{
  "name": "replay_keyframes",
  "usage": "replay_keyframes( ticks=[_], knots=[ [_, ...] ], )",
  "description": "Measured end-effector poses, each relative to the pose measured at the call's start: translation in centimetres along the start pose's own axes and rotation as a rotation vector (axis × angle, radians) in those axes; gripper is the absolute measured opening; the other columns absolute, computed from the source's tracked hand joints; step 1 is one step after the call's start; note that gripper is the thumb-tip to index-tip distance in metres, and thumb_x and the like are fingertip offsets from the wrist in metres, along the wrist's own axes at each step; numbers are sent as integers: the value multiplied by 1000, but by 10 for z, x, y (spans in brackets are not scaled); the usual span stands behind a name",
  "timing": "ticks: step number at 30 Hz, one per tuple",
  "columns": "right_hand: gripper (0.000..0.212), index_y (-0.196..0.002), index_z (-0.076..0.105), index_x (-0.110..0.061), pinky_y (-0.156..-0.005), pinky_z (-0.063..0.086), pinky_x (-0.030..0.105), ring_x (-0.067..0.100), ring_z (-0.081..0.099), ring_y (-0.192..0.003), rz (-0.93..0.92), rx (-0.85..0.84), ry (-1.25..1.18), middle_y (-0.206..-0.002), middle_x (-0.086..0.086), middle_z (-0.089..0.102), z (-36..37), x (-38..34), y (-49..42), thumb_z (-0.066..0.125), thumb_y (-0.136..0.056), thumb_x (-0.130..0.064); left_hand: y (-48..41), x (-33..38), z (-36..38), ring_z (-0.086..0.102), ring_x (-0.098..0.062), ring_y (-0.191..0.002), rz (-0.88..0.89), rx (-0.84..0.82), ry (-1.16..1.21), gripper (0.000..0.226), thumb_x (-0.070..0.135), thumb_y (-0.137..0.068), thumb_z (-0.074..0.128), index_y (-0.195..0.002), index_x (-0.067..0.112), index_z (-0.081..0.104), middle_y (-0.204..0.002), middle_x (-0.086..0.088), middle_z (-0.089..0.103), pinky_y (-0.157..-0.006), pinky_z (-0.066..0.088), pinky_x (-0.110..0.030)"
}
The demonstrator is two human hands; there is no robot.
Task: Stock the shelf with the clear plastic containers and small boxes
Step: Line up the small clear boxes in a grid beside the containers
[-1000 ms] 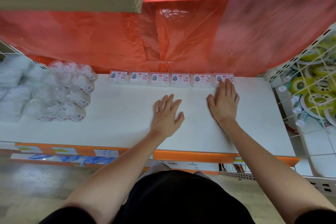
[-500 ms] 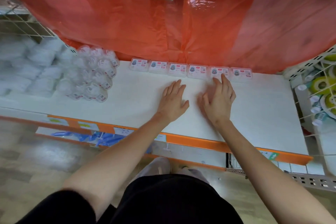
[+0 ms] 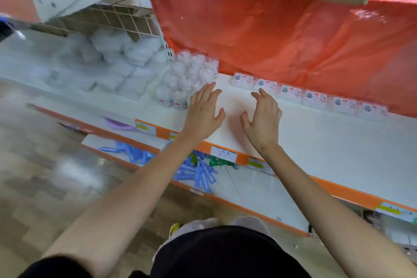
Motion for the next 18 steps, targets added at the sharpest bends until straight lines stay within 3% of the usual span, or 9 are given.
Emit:
replay_keyframes(
  ticks=[4,10,18],
  knots=[
    [53,-137,48,-6,-110,24,44,32,33,-139,-49,-12,-50,-150,14,41,42,-88,1,58,-88,-21,37,-79,-52,37,-30,-138,-63,68,-12,55,33,-83,45,-131,7,54,-147,-14,44,-111,22,-36],
    [56,-136,48,-4,-110,28,45,35,36,-136,-121,-84,-117,-147,16,43,112,-201,11,61,-84,-18,96,-201,-106,34,-32,-140,-174,69,-55,51,20,-84,63,-131,3,52,-148,-15,41,-112,26,-44],
    [57,-141,44,-5,-112,28,44,35,36,-137,-167,-213,-40,-150,17,39,171,-278,15,59,-88,-19,127,-290,-141,28,-28,-143,-229,8,-96,55,23,-89,61,-139,5,45,-152,-12,36,-116,20,-39]
  ],
)
Point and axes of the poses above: each hand's wrist, its own y-axis away from the middle knuckle, its own z-axis out of the palm, x = y × z, the point moved 5 cm from there along -y, towards the middle knuckle
